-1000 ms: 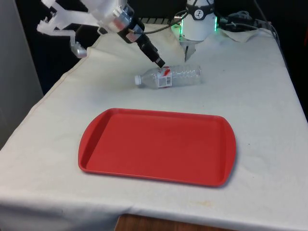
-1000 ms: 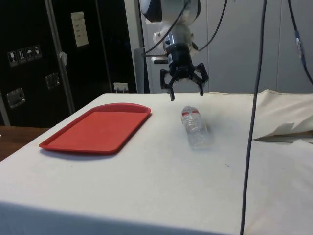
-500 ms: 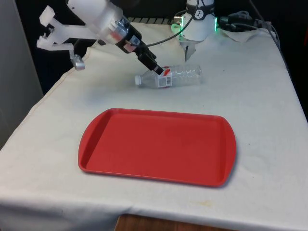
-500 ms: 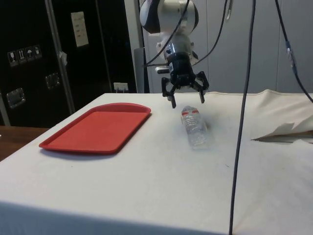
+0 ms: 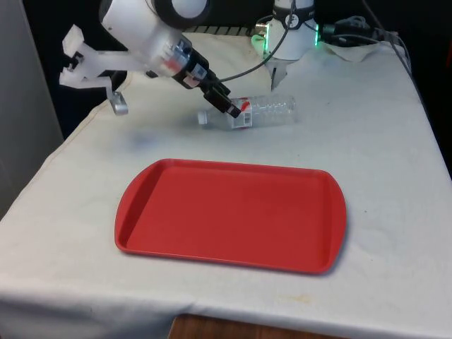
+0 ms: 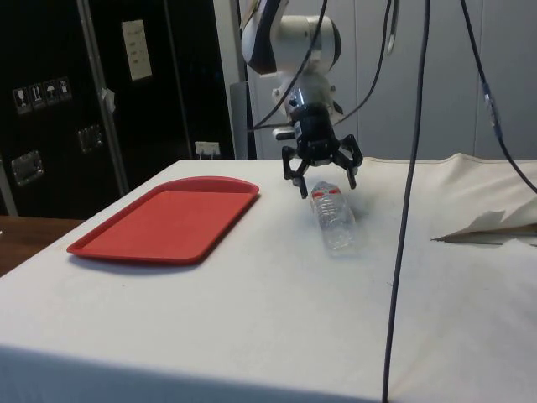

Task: Place the bottle upright on the tray.

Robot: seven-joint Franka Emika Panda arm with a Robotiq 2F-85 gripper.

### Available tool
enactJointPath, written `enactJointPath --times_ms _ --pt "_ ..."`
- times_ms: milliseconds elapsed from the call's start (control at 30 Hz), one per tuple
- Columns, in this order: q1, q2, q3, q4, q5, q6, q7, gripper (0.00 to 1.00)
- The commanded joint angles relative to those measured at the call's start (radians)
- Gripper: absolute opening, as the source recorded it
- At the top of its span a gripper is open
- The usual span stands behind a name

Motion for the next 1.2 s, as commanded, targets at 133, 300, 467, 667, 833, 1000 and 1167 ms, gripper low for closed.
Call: enactJointPath --times_ms 133,300,467,667,833,1000,1167 --pt "-0.002 0.021 -0.001 0.013 0.008 -0.019 -0.007 1.0" --pt "-0.004 0.025 -0.003 0.02 0.01 -0.031 -0.008 1.0" --pt "-0.001 0.025 -0.004 0.017 0.008 -0.029 -0.008 1.0" --pt "-0.006 0.049 0.005 0.024 0.03 -0.029 -0.015 1.0" --pt "-0.005 0.061 0.003 0.03 0.04 -0.032 -0.018 1.0" --pt "-0.008 0.078 0.006 0.037 0.054 -0.035 -0.024 1.0" --pt "-0.01 0.092 0.006 0.041 0.066 -0.039 -0.034 1.0"
